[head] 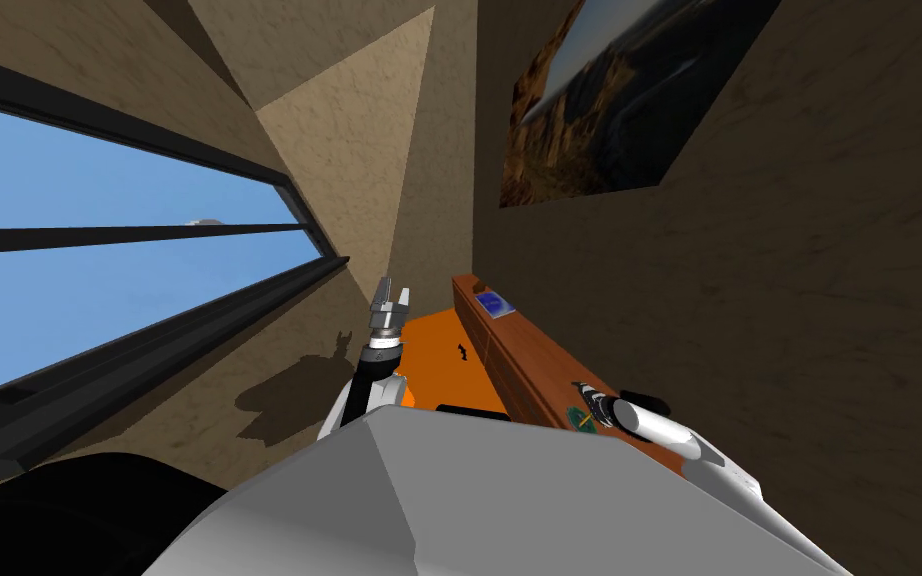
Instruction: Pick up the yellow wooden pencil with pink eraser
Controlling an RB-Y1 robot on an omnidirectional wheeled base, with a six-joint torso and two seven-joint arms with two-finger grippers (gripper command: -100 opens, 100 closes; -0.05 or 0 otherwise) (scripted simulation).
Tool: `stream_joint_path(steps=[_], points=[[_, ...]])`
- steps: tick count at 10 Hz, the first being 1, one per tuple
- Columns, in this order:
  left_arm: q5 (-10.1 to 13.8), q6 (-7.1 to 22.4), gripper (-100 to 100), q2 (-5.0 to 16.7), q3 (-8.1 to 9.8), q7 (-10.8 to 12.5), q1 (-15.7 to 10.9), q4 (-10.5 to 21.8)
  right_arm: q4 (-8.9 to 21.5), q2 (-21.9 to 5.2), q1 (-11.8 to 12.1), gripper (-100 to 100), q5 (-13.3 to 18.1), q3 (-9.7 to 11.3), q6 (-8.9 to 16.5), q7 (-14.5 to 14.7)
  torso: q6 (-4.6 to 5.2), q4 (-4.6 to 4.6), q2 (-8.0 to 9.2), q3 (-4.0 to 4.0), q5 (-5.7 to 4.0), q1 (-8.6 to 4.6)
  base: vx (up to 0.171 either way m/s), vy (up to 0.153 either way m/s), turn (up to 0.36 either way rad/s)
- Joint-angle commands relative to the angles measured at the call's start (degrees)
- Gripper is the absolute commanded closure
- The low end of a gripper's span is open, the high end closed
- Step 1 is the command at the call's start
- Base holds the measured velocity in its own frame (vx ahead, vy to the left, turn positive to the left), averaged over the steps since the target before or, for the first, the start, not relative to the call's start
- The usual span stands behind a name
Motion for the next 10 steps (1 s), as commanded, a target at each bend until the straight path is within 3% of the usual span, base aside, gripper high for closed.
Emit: stream_joint_path(steps=[1, 7, 8, 10], points=[[0.0, 0.0, 0, 0.0, 0.0, 0.0, 0.0, 0.0, 2.9, -0.7, -0.9, -100, -1.9, 0.4, 2.2, 1.9, 0.0, 0.0, 0.0, 0.0, 0.0, 0.0, -0.044, -0.058, 0.267], [0.0, 0.0, 0, 0.0, 0.0, 0.0, 0.0, 0.0, 12.1, -1.6, -3.4, -100, -5.7, 1.5, 6.7, 5.9, 0.01, -0.01, -0.04, -0.02, 0.01, 0.03, -0.042, -0.06, 0.201], [0.0, 0.0, 0, 0.0, 0.0, 0.0, 0.0, 0.0, 12.5, -1.6, -3.4, -100, -5.7, 1.5, 6.7, 5.9, -0.04, 0.0, -0.04, -0.02, 0.01, 0.04, -0.035, -0.049, 0.111], [0.0, 0.0, 0, 0.0, 0.0, 0.0, 0.0, 0.0, 16.5, -1.8, -4.9, -100, -7.7, 2.2, 9.1, 8.0, -0.03, -0.01, -0.07, -0.04, 0.01, 0.05, -0.048, -0.059, 0.257]])
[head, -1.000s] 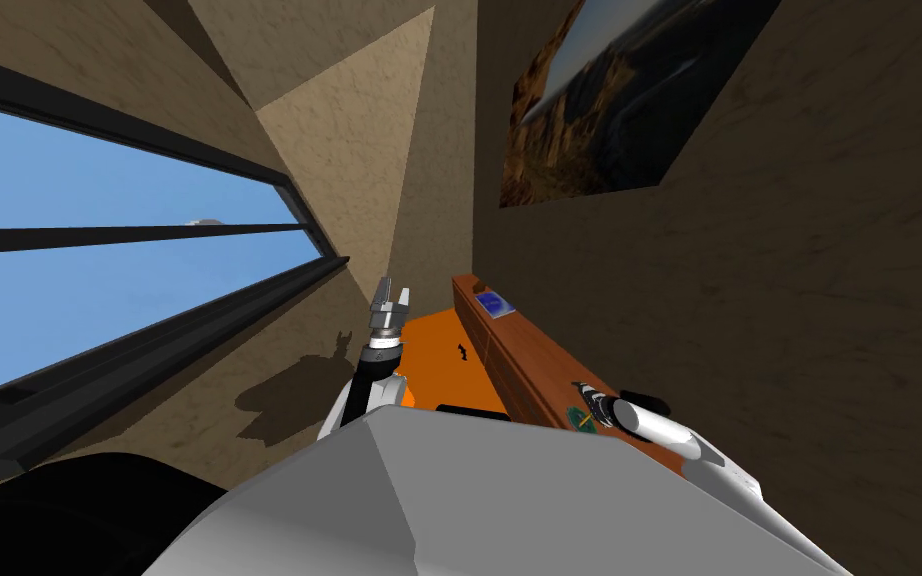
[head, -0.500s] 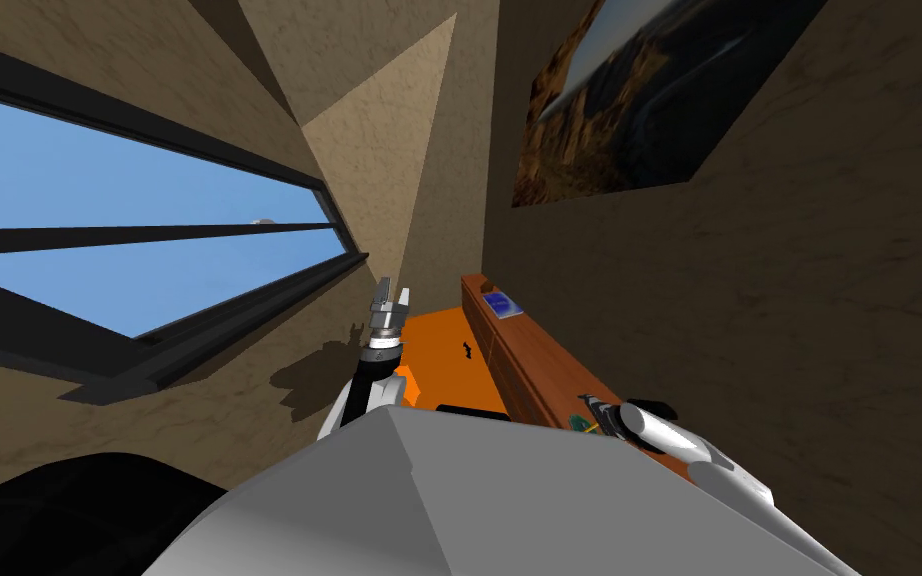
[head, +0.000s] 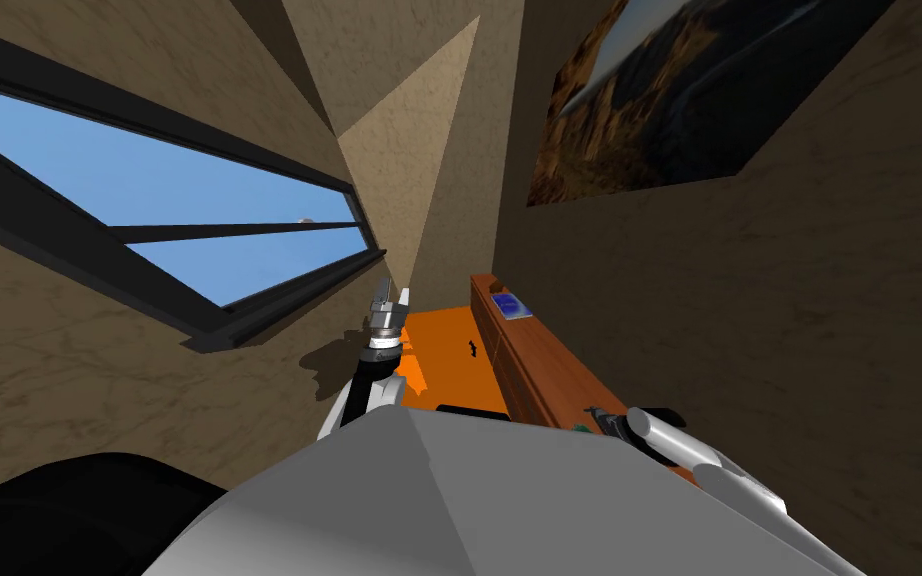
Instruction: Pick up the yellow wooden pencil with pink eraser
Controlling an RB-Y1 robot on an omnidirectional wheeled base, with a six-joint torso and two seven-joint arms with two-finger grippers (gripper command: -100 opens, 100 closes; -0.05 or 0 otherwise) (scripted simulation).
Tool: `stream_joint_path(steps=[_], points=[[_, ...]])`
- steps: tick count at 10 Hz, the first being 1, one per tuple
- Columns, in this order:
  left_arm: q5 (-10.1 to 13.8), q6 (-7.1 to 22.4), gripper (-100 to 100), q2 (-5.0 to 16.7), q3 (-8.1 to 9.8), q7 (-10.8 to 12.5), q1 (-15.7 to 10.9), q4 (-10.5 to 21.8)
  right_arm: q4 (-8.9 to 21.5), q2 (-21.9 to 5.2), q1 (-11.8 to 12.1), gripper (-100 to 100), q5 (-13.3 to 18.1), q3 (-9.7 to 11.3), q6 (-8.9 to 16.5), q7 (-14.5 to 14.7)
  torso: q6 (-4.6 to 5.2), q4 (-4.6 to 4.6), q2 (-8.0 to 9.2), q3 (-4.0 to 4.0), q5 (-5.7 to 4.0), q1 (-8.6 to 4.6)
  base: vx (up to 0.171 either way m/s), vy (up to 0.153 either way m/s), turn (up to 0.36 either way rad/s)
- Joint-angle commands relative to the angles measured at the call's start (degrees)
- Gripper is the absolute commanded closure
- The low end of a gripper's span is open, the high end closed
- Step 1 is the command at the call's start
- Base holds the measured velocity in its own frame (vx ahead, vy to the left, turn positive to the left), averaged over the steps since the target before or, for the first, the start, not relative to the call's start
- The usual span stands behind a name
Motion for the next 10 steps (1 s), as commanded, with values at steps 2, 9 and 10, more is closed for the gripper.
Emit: stream_joint_path(steps=[2, 9, 10], points=[[0.0, 0.0, 0, 0.0, 0.01, 0.0, 0.0, 0.0, 4.0, 0.0, -1.3, -100, -1.3, 0.6, 1.8, 1.5, 0.06, -0.01, -0.03, -0.01, 0.0, 0.0, -0.04, -0.059, 0.123], [0.0, 0.0, 0, 0.0, 0.0, 0.0, 0.0, 0.0, 8.9, 2.7, -2.9, -100, -0.7, 1.2, 1.0, 2.1, 0.04, -0.04, -0.19, -0.11, 0.01, 0.09, -0.023, -0.044, 0.101], [0.0, 0.0, 0, 0.0, 0.01, 0.0, 0.0, 0.0, 9.2, 2.4, -3.0, -100, -1.2, 1.3, 1.4, 2.8, 0.05, -0.04, -0.17, -0.1, -0.01, 0.01, -0.008, -0.029, 0.01]])
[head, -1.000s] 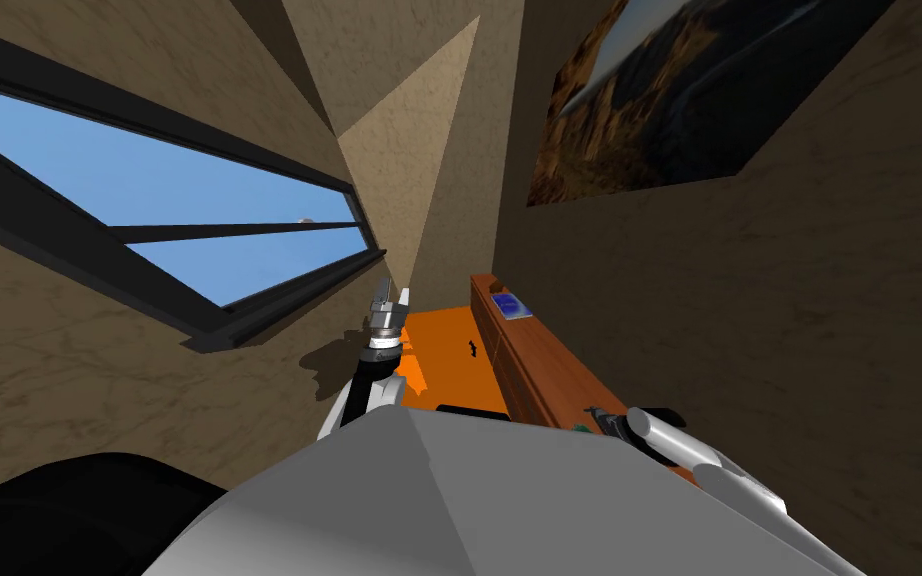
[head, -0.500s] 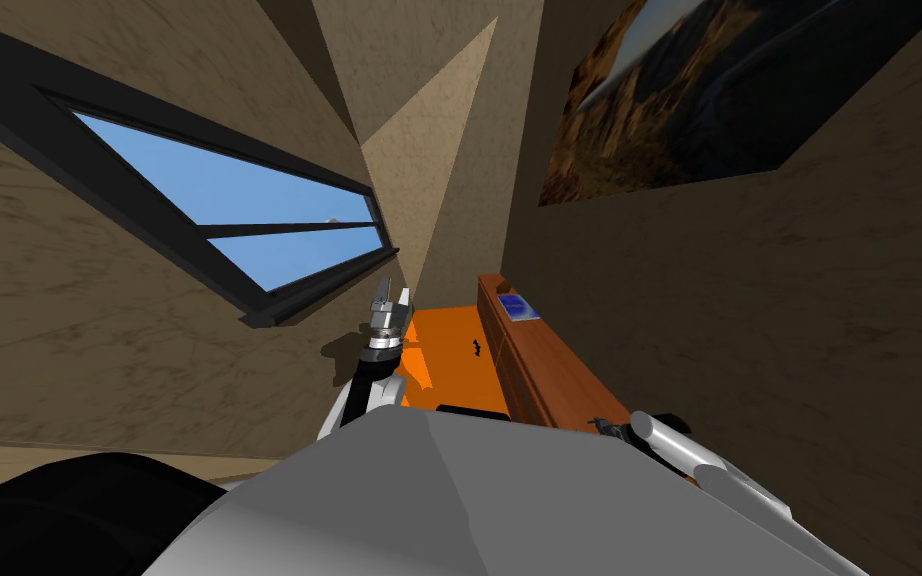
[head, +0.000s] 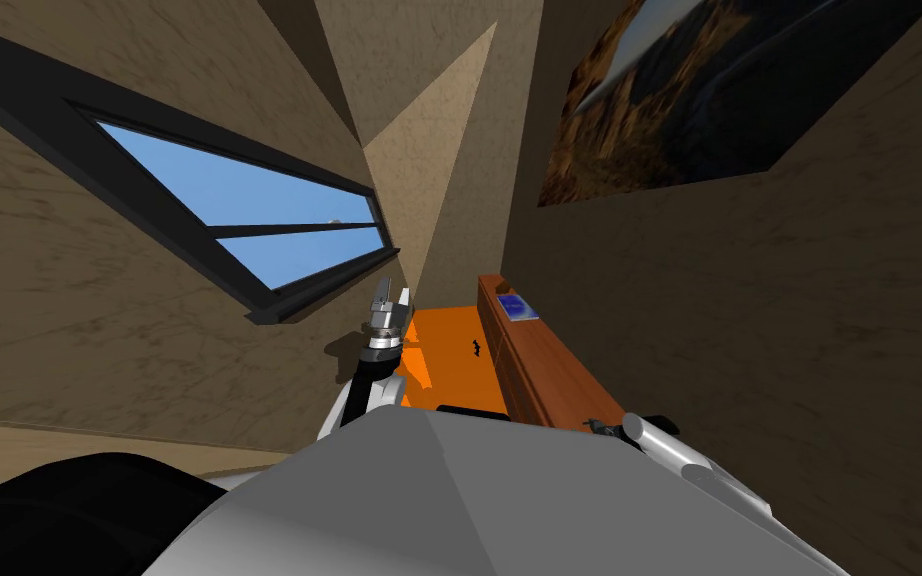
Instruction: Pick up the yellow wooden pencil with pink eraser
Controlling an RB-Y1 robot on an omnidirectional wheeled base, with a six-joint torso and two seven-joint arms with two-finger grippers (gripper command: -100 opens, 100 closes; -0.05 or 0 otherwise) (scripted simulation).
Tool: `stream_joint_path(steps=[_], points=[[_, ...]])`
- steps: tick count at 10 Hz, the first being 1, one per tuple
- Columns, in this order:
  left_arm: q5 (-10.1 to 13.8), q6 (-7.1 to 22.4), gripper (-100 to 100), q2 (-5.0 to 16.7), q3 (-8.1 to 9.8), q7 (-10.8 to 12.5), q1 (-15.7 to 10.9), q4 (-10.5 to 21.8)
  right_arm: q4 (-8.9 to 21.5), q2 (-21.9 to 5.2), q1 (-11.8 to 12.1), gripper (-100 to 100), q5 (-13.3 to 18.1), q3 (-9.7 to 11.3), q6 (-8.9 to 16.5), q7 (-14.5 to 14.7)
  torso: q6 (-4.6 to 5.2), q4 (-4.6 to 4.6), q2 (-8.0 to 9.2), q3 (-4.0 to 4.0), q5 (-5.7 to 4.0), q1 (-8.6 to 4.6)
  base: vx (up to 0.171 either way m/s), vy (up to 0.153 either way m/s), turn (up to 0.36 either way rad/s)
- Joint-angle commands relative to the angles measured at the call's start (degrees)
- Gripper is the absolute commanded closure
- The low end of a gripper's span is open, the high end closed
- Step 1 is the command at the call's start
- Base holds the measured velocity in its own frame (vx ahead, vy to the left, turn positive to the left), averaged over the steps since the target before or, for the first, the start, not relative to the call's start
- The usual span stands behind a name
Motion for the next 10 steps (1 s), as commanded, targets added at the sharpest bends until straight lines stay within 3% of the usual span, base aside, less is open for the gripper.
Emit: stream_joint_path(steps=[1, 5, 6, 7, 8, 9, 10], points=[[0.0, 0.0, 0, 0.0, 0.0, 0.0, 0.0, 0.0, 0.0, 0.0, 0.0, 100, 0.0, 0.0, 0.0, 0.0, 0.0, 0.0, 0.0, 0.0, 0.0, 0.0, -0.001, -0.005, -0.001], [0.0, 0.0, 0, 0.0, 0.0, 0.0, 0.0, 0.0, 0.0, 0.0, 0.0, 100, 0.0, 0.0, 0.0, 0.0, 0.01, -0.01, -0.03, -0.02, 0.03, 0.13, 0.0, 0.0, 0.0], [0.0, 0.0, 0, 0.0, 0.0, 0.0, 0.0, 0.0, 0.0, 0.0, 0.0, 0, 0.0, 0.0, 0.0, 0.0, 0.0, -0.01, -0.03, -0.02, 0.03, 0.13, 0.0, 0.0, 0.0], [0.0, 0.0, 0, 0.0, 0.0, 0.0, 0.0, 0.0, -1.3, -1.7, 0.4, 100, -1.2, -0.1, 1.7, 0.3, 0.0, -0.01, -0.03, -0.02, 0.03, 0.13, 0.004, 0.037, -0.039], [0.0, 0.0, 0, 0.0, -0.01, 0.0, 0.0, 0.0, -1.6, -2.5, 0.5, 100, -1.8, -0.2, 2.4, 0.6, 0.01, 0.0, -0.04, -0.02, 0.08, 0.25, 0.004, 0.073, -0.041], [0.0, 0.0, 0, 0.0, -0.01, 0.0, 0.0, 0.0, -0.4, -1.8, -0.2, 100, -1.5, -0.2, 1.6, 0.8, 0.0, -0.01, -0.03, -0.02, 0.09, 0.39, 0.001, 0.034, -0.012], [0.0, 0.0, 0, 0.0, -0.01, 0.0, 0.0, 0.0, -0.4, -1.9, -0.2, 0, -1.6, -0.2, 1.8, 0.9, 0.0, -0.01, -0.03, -0.02, 0.06, 0.29, 0.0, 0.006, 0.0]])
